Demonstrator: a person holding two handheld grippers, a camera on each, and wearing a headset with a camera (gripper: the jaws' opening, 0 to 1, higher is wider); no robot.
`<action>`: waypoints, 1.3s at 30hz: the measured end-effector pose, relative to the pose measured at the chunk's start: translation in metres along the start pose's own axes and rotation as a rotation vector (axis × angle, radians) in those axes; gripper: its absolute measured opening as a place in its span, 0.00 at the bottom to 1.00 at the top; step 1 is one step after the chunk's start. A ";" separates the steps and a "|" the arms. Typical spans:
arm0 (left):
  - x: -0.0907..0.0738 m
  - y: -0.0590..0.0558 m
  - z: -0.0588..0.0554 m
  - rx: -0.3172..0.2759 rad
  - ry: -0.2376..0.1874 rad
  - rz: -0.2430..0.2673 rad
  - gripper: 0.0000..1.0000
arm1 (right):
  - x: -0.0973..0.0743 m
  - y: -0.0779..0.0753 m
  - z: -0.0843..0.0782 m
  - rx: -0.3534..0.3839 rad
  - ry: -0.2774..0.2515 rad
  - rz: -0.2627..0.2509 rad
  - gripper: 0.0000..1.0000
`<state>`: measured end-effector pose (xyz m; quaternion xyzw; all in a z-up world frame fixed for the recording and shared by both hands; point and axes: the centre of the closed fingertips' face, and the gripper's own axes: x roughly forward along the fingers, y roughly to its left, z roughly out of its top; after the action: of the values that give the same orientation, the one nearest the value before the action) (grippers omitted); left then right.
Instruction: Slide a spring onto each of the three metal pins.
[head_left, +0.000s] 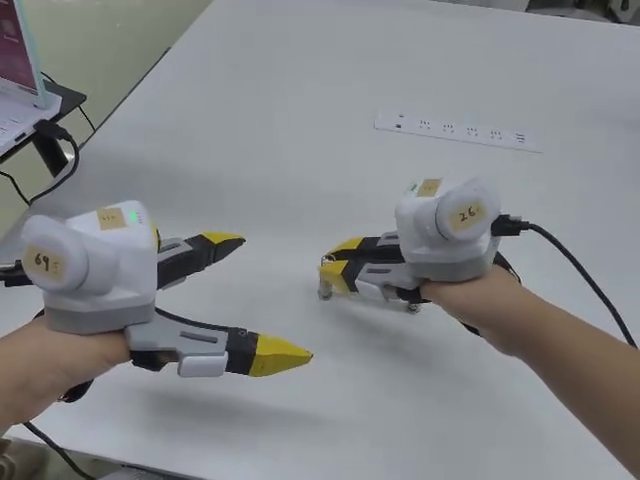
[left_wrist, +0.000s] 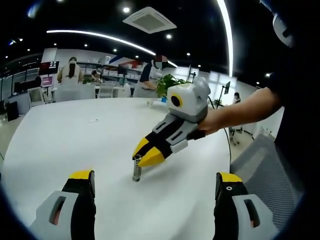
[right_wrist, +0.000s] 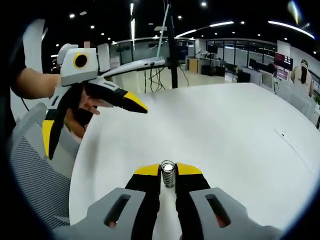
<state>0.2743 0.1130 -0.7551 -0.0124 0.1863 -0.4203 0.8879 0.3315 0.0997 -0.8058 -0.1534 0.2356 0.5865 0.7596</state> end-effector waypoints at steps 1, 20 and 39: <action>0.000 0.000 0.001 0.000 -0.003 0.000 0.98 | 0.000 0.002 -0.003 -0.003 0.003 0.003 0.08; 0.002 0.003 0.013 -0.002 -0.029 0.004 0.98 | -0.004 0.002 -0.002 -0.020 0.005 -0.030 0.22; 0.008 -0.008 0.026 -0.013 -0.058 -0.011 0.98 | -0.052 0.012 0.029 -0.027 -0.146 -0.042 0.39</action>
<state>0.2818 0.0984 -0.7320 -0.0313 0.1632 -0.4236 0.8905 0.3151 0.0751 -0.7534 -0.1254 0.1686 0.5833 0.7846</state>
